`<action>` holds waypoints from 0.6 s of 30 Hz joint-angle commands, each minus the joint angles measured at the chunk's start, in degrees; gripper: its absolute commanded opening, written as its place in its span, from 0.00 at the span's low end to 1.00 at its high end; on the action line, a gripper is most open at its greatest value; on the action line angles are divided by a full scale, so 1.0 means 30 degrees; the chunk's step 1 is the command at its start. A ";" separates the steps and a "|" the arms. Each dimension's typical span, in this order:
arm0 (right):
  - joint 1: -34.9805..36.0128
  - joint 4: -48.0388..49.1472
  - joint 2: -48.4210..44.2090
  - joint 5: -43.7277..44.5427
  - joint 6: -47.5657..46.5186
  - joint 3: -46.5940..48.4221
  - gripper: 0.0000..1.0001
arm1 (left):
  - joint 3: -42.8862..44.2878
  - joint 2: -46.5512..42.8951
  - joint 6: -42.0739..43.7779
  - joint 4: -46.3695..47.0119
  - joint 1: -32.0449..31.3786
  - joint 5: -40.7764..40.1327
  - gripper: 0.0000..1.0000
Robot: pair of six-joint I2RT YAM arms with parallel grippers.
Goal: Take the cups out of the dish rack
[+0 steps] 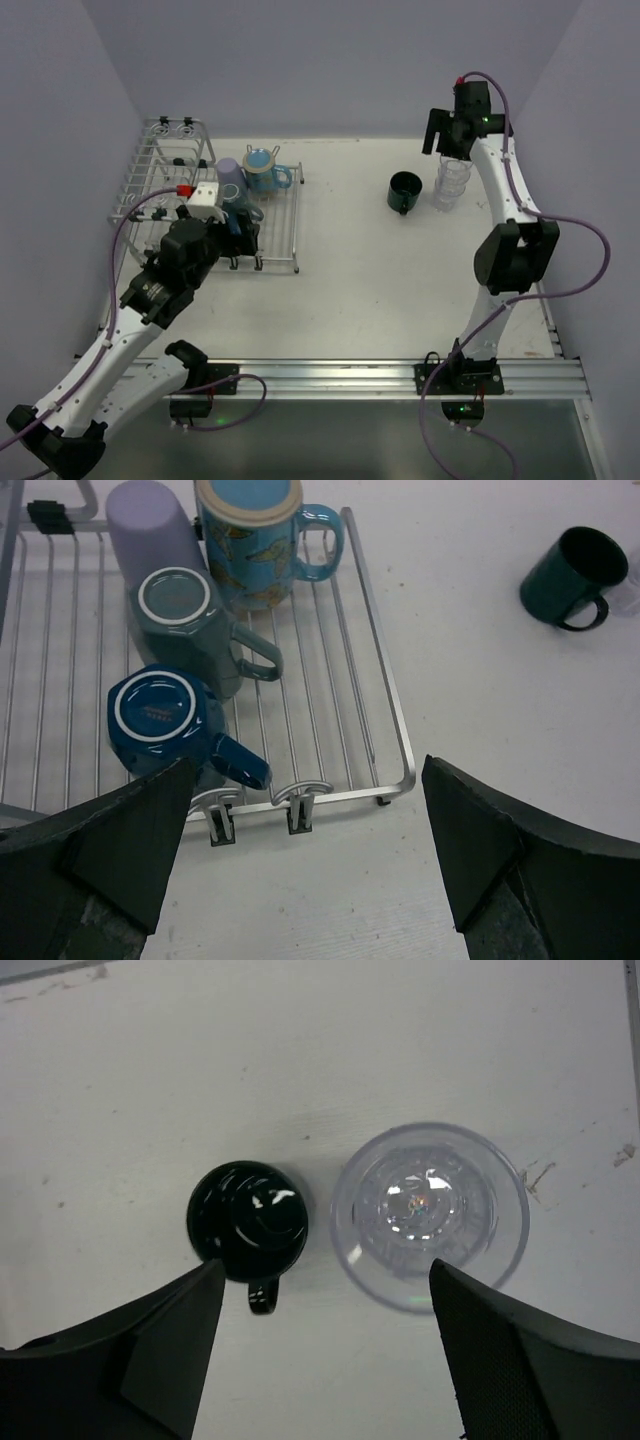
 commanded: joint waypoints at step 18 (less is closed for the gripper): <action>0.6351 1.3506 -1.3196 -0.9662 0.2513 -1.5724 0.99 | -0.0154 0.6478 -0.6353 0.1779 0.0286 -0.9729 1.00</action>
